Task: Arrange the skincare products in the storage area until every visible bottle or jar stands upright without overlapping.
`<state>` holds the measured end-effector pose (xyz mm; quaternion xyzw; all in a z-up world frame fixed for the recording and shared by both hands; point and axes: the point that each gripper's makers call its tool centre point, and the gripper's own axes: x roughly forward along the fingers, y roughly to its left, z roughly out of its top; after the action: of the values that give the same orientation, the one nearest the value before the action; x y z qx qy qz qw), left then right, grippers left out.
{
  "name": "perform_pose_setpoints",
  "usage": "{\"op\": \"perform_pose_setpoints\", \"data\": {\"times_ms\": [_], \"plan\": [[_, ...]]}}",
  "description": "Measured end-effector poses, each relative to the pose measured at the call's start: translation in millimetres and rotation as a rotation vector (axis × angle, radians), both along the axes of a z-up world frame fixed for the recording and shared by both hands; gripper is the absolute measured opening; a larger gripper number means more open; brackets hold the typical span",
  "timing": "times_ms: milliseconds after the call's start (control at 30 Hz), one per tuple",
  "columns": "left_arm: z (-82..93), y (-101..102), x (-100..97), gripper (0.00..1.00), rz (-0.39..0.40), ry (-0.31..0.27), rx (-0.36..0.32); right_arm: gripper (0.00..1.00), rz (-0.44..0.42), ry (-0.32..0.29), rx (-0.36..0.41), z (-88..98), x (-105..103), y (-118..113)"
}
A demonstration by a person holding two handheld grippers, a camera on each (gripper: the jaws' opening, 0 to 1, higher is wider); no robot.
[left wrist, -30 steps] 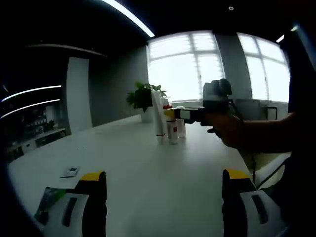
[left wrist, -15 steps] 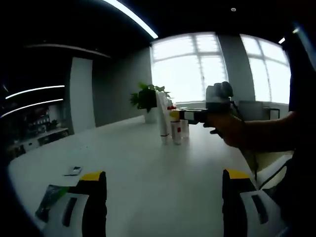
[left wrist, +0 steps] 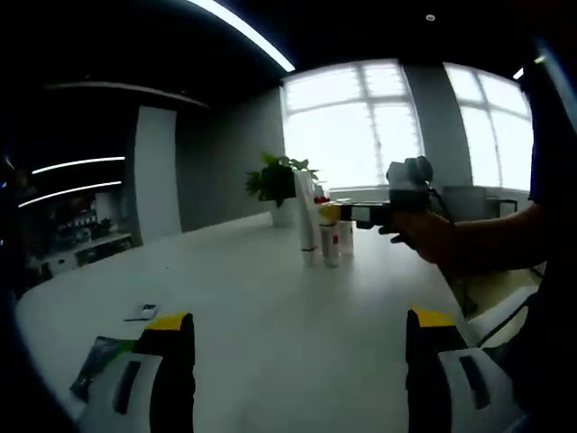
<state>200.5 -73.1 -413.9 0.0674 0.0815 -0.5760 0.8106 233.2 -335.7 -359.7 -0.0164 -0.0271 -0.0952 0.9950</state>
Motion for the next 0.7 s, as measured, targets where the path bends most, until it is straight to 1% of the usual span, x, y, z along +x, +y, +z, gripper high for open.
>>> {"op": "perform_pose_setpoints", "data": {"times_ms": [33,67,100,133,167,233,267,300,367,433,500,667,700], "plan": [[1.0,-0.1,-0.6,0.99,-0.001,0.004,-0.006,0.19,0.032,-0.002,0.005,-0.6,0.7,1.0],[2.0,-0.1,-1.0,0.99,0.0,0.007,-0.012,0.19,0.029,-0.003,0.007,-0.2,-0.4,-1.3],[2.6,0.0,-1.5,0.99,0.0,0.009,-0.015,0.19,0.044,-0.005,0.01,-0.3,-0.9,-0.9],[3.0,0.1,-1.5,0.99,0.002,0.009,-0.015,0.19,0.081,-0.01,0.022,-0.6,0.0,2.6],[3.1,0.1,-1.4,0.99,0.006,0.006,-0.012,0.19,0.071,-0.007,0.015,-0.3,-1.8,-0.9],[3.4,-0.6,-1.9,0.99,0.007,0.005,-0.011,0.19,0.116,-0.006,0.014,-1.0,-1.5,3.6],[3.6,-1.1,-2.3,0.99,0.007,0.006,-0.011,0.19,0.117,-0.004,0.001,-0.7,-2.2,3.2],[3.8,-1.9,-2.7,0.99,0.007,0.007,-0.009,0.19,0.141,-0.003,-0.01,-0.3,-1.7,5.7],[3.3,-3.8,-4.3,0.99,0.003,0.009,-0.005,0.19,0.153,-0.005,-0.012,-0.5,-2.8,5.1],[3.3,-5.0,-6.0,0.99,0.002,0.007,0.0,0.19,0.192,-0.017,0.004,-0.8,-2.5,8.3],[3.6,-5.5,-7.9,0.99,-0.002,0.007,0.0,0.19,0.211,-0.025,0.008,-0.9,-2.7,8.2],[2.5,-5.7,-8.7,0.99,0.004,0.006,0.01,0.19,0.24,-0.023,0.024,-0.5,-1.7,4.9],[2.2,-5.9,-8.8,0.99,0.005,0.007,0.012,0.19,0.262,-0.022,0.034,-0.8,-1.3,7.5]]}}
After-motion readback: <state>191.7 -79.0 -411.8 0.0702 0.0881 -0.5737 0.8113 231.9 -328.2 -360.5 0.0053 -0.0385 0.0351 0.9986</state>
